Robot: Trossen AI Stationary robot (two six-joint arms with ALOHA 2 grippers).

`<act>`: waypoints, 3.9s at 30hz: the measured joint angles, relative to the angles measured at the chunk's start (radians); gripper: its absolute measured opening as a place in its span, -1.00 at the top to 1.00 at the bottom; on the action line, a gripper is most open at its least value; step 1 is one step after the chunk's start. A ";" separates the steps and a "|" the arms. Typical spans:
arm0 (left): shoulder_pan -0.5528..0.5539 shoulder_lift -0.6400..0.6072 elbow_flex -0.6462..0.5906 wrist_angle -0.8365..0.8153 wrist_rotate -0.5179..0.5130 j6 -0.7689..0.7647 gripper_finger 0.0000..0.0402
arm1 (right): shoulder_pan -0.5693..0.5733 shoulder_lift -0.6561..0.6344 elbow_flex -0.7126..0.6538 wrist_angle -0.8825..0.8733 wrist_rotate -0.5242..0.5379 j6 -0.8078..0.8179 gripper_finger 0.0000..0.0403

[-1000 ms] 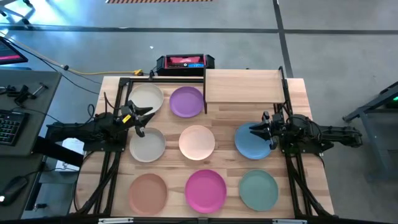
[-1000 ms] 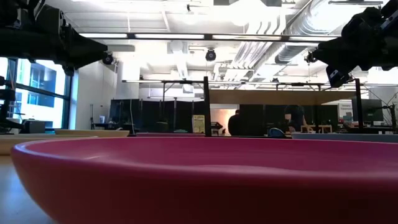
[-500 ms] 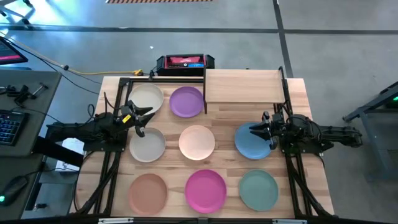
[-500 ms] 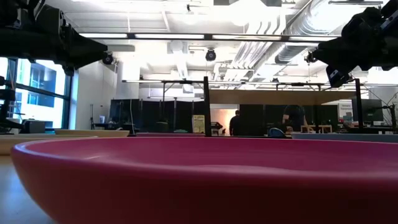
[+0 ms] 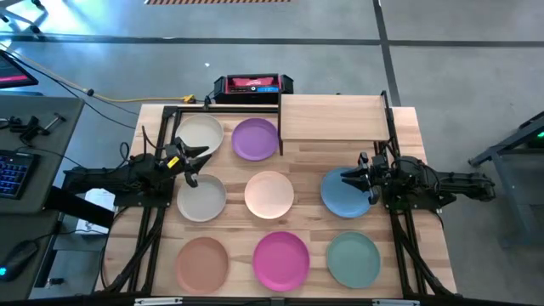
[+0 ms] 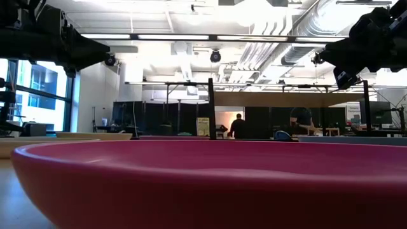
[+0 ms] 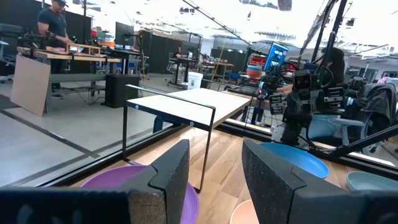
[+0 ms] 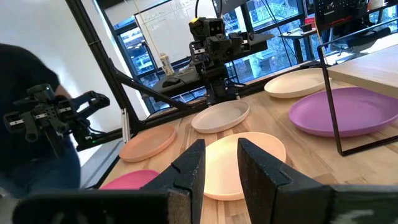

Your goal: Place and stack plates onto a shelf

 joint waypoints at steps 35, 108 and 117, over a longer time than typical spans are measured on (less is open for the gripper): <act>0.000 0.000 0.000 0.159 -0.001 -0.037 0.31 | 0.000 0.000 0.000 0.000 0.000 0.000 0.63; 0.000 0.001 0.006 0.302 -0.078 -0.518 0.31 | 0.000 0.003 0.045 0.429 -0.002 -0.019 0.14; 0.000 0.096 0.155 0.294 -0.033 -0.368 0.31 | 0.000 0.119 0.320 0.014 0.043 -0.085 0.15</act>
